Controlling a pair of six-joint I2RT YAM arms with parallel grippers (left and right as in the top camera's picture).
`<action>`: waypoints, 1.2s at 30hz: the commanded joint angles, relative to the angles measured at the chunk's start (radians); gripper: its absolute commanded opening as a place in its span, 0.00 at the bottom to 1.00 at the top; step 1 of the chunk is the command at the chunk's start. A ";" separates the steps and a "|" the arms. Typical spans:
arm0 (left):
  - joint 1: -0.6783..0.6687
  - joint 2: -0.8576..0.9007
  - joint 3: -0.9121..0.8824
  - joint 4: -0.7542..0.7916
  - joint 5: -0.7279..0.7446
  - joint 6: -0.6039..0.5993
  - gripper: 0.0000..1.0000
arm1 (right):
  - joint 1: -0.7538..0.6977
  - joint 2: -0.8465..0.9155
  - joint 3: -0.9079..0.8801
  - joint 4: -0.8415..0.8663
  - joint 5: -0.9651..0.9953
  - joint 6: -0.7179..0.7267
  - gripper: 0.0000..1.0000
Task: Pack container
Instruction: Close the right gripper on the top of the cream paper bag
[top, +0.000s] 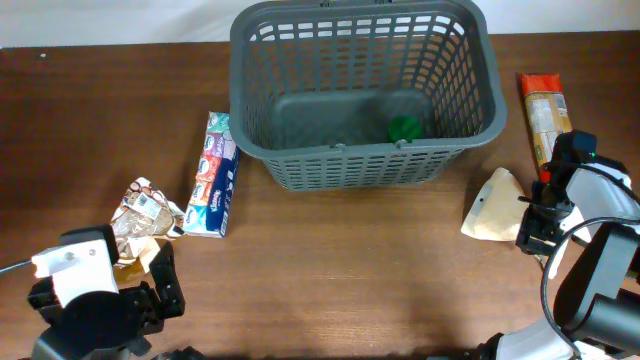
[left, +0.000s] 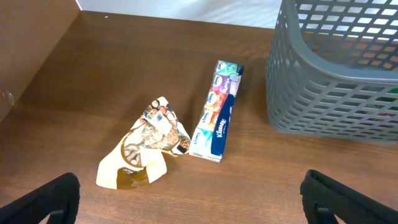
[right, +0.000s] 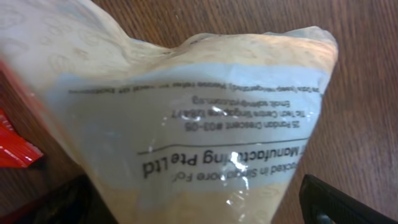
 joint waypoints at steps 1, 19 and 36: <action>0.004 -0.002 0.005 0.002 0.007 0.005 1.00 | 0.003 0.016 -0.015 0.009 0.027 0.006 0.99; 0.004 -0.002 0.005 0.002 0.007 0.005 1.00 | 0.004 0.087 -0.015 0.008 0.014 0.006 0.99; 0.004 -0.002 0.005 0.002 0.007 0.005 1.00 | 0.004 0.087 -0.015 -0.045 0.020 0.006 0.36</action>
